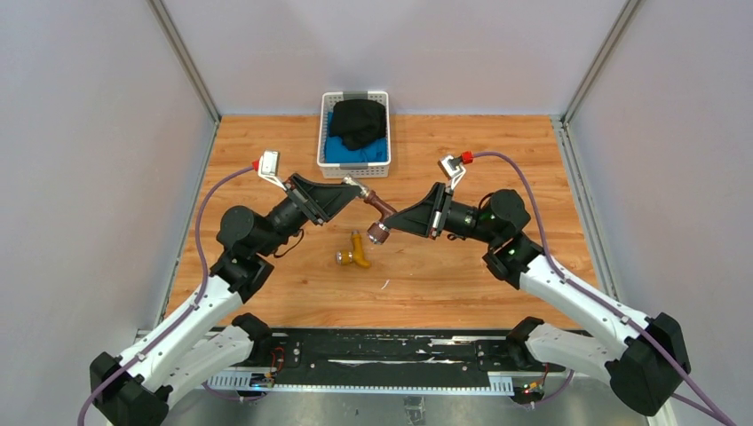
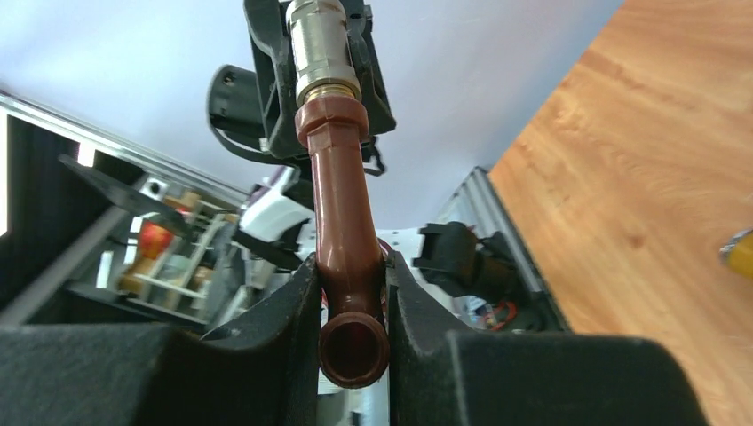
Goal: Install the water faucets
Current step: Screw the water faucet onto the adaptor.
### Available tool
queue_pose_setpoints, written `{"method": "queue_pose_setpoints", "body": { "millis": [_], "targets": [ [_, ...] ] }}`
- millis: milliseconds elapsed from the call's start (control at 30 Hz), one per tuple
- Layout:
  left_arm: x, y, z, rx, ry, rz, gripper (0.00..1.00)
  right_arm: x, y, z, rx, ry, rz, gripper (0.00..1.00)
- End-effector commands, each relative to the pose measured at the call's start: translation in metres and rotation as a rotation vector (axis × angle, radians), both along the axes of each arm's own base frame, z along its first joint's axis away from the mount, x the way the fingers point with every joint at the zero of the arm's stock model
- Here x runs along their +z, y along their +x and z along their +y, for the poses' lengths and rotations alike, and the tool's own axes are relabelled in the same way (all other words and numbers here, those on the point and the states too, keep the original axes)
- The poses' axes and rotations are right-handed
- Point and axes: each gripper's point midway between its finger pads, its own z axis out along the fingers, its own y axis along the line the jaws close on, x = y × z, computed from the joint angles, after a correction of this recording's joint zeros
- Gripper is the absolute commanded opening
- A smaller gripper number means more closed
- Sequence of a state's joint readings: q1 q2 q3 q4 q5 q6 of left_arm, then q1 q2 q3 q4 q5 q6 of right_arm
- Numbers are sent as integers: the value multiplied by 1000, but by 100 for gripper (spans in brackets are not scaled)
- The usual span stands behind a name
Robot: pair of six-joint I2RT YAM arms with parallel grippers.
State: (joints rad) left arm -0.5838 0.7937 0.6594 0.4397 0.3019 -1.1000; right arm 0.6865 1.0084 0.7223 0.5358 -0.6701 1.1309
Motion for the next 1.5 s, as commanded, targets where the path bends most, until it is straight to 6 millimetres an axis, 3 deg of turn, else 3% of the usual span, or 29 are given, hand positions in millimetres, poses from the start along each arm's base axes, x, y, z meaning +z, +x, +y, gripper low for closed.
{"method": "queue_pose_setpoints", "body": {
  "millis": [0,100,200,300,367,467,700,933,1200,1467],
  "targets": [
    [3,-16,-7,-55,19,-193,0,33,-22,-1,180,195,245,0],
    [-4,-13,-7,-41,49,-225,0,42,-21,-4,260,305,378,0],
    [-13,-9,-9,-33,60,-212,0,37,-12,-12,286,436,491,1],
    [-18,-3,-8,-18,39,-165,0,26,-5,-16,289,484,528,35],
    [-18,-1,-6,-9,18,-133,0,17,-6,-14,279,456,520,52],
    [-17,1,-4,6,2,-106,0,9,-5,-13,254,429,507,65],
    [-15,8,6,86,46,-69,0,3,-2,-14,244,428,509,68],
    [-33,22,16,173,145,20,0,17,-7,-16,262,443,447,69],
    [-43,34,31,277,175,119,0,-6,-4,-17,188,395,486,73],
    [-55,33,32,279,246,182,0,4,6,-14,147,410,442,74]
  ]
}}
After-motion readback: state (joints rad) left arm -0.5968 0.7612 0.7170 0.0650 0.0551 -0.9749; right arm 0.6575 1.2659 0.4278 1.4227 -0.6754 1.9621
